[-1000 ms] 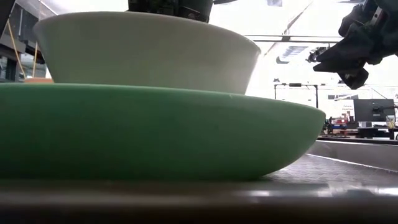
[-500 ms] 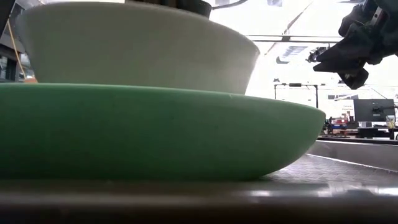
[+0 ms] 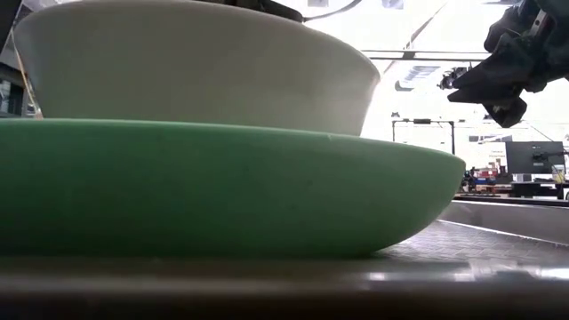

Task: Set up tray
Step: Put the gray bowl on top of the green plate on the brown serving tray

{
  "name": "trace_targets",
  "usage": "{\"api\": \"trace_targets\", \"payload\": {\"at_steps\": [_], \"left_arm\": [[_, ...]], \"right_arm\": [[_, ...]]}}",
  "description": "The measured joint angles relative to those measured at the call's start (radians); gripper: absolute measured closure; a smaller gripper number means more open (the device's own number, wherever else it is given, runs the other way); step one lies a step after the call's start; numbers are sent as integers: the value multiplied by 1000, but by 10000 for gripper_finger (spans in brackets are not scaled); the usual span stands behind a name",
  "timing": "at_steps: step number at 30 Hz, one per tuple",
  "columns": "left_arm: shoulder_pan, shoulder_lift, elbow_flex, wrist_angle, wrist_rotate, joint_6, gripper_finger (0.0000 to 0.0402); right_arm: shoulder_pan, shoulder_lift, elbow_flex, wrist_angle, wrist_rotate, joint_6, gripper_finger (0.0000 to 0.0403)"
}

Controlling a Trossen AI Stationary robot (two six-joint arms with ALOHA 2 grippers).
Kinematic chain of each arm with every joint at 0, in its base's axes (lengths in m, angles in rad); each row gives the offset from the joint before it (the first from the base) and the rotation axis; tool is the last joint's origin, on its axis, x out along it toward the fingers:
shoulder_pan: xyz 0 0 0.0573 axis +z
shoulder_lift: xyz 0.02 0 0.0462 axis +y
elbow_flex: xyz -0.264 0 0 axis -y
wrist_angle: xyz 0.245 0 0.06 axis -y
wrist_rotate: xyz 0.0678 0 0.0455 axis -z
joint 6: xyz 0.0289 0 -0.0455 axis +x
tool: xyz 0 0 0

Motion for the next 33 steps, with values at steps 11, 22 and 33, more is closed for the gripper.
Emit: {"api": "trace_targets", "payload": {"at_steps": [11,22,33], "left_arm": [[0,0,0,-25,-13,-7,386],[0,0,0,-21,-35,-8,378],[0,0,0,-21,-36,-8,350]], "right_arm": [[0,0,0,0,0,0,320],[0,0,0,0,-6,0,320],[0,0,0,0,-7,-1,320]]}}
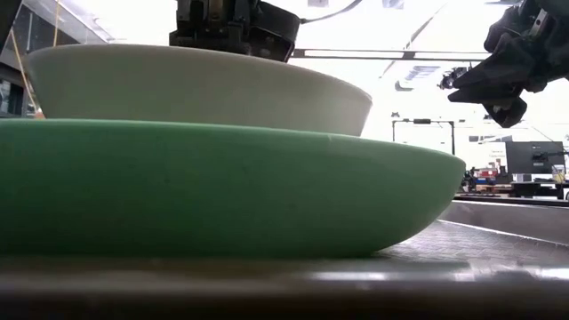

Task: Set up tray
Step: Put the gray bowl on top of the green plate on the brown serving tray

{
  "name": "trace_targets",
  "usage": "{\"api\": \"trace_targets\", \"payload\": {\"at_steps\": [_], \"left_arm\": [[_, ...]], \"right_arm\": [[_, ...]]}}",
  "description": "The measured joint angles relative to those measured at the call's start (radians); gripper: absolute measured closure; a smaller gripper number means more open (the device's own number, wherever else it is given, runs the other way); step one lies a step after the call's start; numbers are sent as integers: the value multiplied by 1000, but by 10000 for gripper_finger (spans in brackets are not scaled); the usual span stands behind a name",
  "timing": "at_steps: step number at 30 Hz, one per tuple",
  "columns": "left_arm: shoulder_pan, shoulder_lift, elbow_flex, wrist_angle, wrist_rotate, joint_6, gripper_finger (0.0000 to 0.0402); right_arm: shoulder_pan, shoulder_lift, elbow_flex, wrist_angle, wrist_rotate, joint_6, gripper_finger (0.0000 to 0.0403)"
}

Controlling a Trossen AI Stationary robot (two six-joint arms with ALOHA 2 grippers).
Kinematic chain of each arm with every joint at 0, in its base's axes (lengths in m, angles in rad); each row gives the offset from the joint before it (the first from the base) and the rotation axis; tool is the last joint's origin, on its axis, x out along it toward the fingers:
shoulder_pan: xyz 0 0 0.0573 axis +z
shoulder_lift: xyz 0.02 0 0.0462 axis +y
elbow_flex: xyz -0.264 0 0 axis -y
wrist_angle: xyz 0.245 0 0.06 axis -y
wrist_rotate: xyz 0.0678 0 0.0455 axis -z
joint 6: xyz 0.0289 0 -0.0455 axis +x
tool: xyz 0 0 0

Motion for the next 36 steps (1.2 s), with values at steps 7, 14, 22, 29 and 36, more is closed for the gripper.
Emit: {"api": "trace_targets", "payload": {"at_steps": [7,14,22,29,36], "left_arm": [[0,0,0,0,-9,1,332],[0,0,0,0,-24,6,332],[0,0,0,-6,-30,9,332],[0,0,0,-6,-29,8,332],[0,0,0,-6,-22,8,332]], "right_arm": [[0,0,0,0,0,0,320],[0,0,0,0,0,0,320],[0,0,0,0,0,0,320],[0,0,0,0,0,0,320],[0,0,0,0,0,0,320]]}}
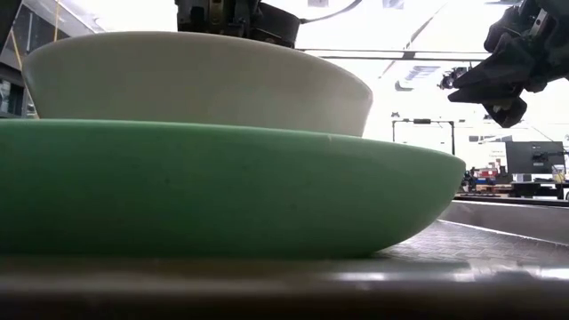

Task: Set up tray
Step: Put the gray bowl on top of the green plate on the brown serving tray, then put the red table napkin to the right of the green plate on the brown serving tray

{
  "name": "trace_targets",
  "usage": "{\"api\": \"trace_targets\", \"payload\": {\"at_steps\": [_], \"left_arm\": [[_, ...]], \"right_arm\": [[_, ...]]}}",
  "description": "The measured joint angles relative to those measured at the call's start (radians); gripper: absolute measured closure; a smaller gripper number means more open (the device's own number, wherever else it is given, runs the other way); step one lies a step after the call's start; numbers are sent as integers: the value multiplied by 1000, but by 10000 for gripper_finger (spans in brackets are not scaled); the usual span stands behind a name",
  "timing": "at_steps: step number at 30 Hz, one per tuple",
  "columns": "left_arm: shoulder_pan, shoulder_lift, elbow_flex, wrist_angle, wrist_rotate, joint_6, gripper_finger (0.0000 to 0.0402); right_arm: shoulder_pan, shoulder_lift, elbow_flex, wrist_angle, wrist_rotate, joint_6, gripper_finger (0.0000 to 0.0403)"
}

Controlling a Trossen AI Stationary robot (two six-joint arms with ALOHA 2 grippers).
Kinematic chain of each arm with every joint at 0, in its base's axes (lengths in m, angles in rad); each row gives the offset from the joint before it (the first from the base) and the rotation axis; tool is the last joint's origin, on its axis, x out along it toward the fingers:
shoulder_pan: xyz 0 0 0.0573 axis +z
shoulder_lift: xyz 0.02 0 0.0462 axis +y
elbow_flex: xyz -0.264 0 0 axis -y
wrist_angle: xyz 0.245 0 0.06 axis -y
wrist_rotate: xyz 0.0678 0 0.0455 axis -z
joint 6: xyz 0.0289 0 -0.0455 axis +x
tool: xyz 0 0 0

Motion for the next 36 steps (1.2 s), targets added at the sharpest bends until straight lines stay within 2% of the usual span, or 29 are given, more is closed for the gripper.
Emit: {"api": "trace_targets", "payload": {"at_steps": [12,36], "left_arm": [[0,0,3,-2,39,13,332],[21,-38,5,7,42,45,332]], "right_arm": [[0,0,0,0,0,0,320],[0,0,0,7,-16,0,320]]}}
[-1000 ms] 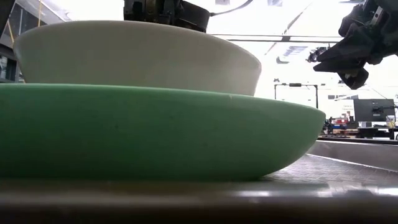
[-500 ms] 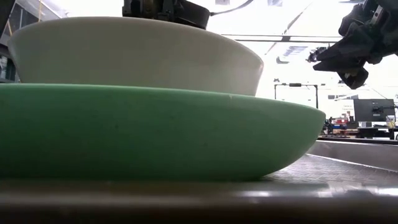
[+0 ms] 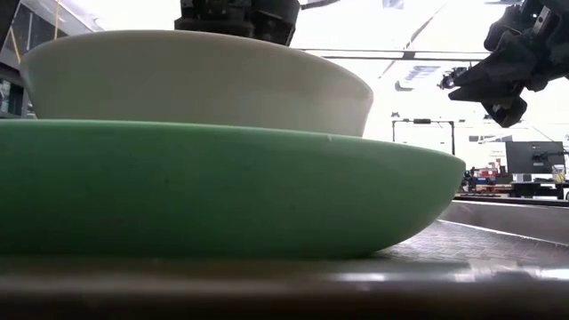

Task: Set up tray
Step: Put the red table napkin to the right of the green plate on the brown serving tray

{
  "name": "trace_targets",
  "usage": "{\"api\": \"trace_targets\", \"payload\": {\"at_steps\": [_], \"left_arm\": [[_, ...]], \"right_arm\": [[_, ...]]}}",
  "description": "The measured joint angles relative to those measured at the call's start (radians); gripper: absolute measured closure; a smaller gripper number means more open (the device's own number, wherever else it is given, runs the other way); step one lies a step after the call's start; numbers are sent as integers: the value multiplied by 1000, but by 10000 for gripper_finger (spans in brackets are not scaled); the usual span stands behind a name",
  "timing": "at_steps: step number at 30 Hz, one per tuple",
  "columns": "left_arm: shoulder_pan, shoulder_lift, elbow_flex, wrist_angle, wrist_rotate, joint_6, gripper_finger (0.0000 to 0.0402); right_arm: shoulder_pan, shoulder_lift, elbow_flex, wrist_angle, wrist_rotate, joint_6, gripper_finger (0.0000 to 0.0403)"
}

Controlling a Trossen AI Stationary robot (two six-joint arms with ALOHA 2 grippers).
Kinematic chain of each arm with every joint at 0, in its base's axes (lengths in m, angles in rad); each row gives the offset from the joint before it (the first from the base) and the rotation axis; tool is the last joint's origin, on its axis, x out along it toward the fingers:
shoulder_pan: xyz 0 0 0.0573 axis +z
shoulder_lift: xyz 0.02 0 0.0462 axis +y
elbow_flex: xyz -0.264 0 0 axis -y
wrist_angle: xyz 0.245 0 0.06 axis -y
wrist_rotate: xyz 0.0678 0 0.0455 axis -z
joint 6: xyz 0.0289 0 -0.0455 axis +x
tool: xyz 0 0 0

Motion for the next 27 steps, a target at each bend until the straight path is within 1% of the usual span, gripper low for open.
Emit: {"api": "trace_targets", "payload": {"at_steps": [3,5,7,9,11,13,16,18,23,27], "left_arm": [[0,-14,23,-46,-16,2,332],[0,-25,58,-42,-39,11,332],[0,-41,89,-89,-67,28,332],[0,-43,138,-95,-92,42,332],[0,-48,181,-165,-117,66,332],[0,-51,232,-173,-137,83,332],[-1,-50,302,-262,-178,107,332],[-2,-50,354,-287,-204,115,332],[-2,-48,445,-391,-256,132,332],[-2,-50,491,-450,-284,135,332]], "right_arm": [[0,0,0,0,1,0,320],[0,0,0,0,1,-1,320],[0,1,0,0,2,-1,320],[0,0,0,0,0,-2,320],[0,1,0,1,-1,-2,320],[0,0,0,1,-2,0,320],[0,0,0,2,-2,0,320],[0,0,0,3,-2,0,320],[0,0,0,5,-2,0,320],[0,0,0,5,-2,0,320]]}}
